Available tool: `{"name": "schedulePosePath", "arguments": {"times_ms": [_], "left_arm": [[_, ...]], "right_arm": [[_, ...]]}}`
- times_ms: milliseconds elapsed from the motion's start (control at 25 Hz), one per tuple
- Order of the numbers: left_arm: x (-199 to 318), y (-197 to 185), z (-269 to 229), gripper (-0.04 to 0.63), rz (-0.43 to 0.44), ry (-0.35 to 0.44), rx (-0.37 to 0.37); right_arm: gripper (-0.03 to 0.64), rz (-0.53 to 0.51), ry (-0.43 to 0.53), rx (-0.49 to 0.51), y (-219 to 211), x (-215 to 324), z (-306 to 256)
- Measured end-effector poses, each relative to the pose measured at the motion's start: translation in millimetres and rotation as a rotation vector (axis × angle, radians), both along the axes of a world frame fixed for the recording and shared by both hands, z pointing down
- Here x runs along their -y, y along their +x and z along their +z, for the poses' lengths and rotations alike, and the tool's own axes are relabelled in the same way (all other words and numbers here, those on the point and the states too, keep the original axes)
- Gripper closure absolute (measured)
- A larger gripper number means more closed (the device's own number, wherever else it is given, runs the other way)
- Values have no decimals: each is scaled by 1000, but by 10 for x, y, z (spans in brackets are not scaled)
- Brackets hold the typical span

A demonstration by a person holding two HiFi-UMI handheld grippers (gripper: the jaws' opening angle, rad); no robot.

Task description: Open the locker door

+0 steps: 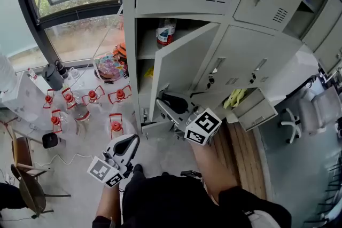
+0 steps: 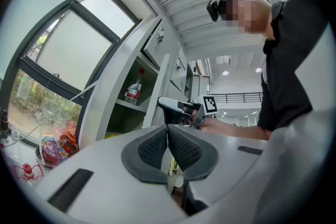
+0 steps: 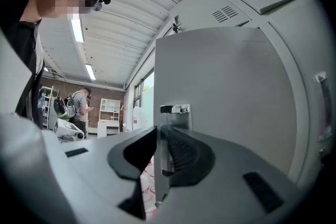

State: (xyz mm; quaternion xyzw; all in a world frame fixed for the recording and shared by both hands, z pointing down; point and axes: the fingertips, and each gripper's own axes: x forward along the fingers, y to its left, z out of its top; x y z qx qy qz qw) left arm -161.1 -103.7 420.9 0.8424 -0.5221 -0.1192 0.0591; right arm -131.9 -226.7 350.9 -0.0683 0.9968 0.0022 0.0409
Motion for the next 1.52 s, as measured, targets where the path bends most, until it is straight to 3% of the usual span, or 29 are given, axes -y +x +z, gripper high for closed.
{"name": "schedulePosePath", "arguments": {"times_ms": [600,1520], "left_arm": [[9,180,-67,577,-121,7,14],[460,101,-44,577,13,6,-14]], "right_arm": [[542,-137,3,5,335,-108,1],[548,-193,18,-16,365,-110,-4]]}}
